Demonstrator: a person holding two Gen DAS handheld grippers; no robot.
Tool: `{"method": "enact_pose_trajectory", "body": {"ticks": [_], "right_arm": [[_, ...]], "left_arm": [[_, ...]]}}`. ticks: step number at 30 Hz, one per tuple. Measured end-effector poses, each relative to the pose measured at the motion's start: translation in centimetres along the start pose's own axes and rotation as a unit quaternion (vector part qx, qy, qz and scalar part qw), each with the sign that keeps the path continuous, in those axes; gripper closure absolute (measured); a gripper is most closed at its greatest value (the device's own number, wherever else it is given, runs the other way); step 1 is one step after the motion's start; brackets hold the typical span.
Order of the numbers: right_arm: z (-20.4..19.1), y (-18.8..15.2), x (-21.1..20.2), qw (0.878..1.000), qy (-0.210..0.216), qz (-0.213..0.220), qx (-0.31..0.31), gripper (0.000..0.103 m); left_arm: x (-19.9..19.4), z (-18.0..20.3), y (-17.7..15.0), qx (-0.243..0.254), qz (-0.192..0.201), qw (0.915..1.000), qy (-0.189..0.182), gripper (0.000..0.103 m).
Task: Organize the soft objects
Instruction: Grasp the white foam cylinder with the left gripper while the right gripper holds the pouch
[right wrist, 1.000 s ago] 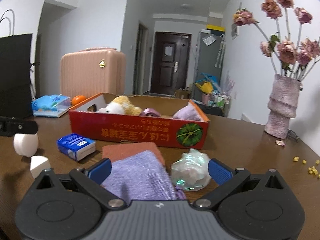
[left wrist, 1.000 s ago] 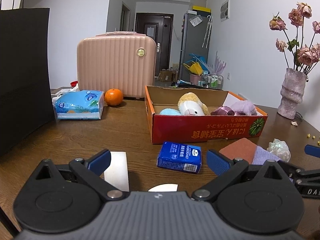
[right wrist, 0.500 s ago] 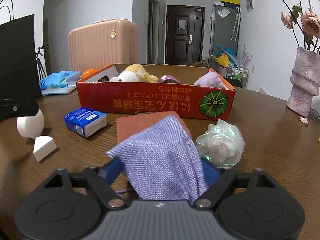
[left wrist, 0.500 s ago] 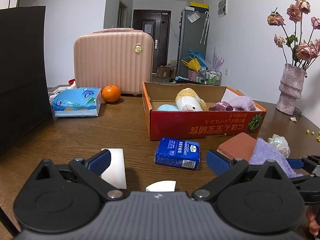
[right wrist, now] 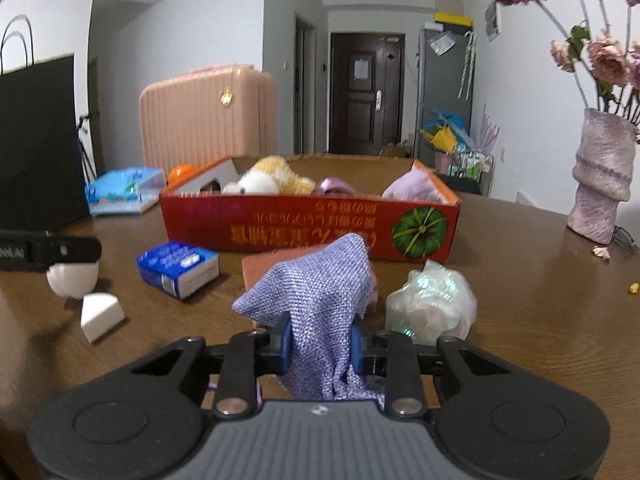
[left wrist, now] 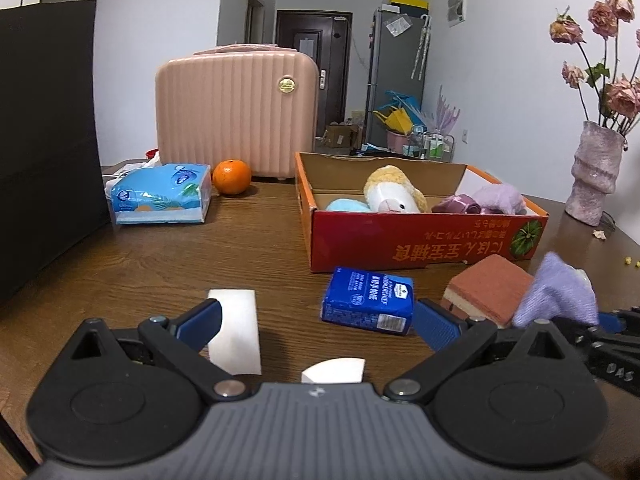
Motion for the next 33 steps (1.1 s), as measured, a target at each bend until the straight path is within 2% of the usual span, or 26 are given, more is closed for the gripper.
{"method": "enact_pose_trajectory", "body": {"ticks": [7,17,23,33], "right_arm": [[1.6,1.4,-2.0,0.998,-0.004,0.045,0.038,0.077],[3.0,2.3,-3.4,0.995,-0.013,0.076,0.061,0.077],[3.4,2.5,-3.5,0.994,-0.02,0.081,0.071,0.077],[3.6,2.2,-3.2,0.994,-0.03,0.077,0.076,0.077]], "left_arm": [[0.0,-1.3,0.2,-0.014,-0.001,0.9997,0.018,0.0],[0.8,-4.1,-0.1,-0.012,-0.017,0.998,0.06,0.0],[2.1,-5.8,-0.4,-0.008,-0.037,0.9962,0.079,0.0],[4.4,-7.0,-0.9,-0.005,-0.061,0.9949,0.081,0.0]]}}
Point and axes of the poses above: each gripper's, at about its wrist camera, not at the fingertips, and x roughly the way its jaws point, z to its right, y to its top, the point moved 9 cm from there along x, roughly the way its jaws point, and after that the axes turned 4 degrees about -y, right-handed, at the moved point
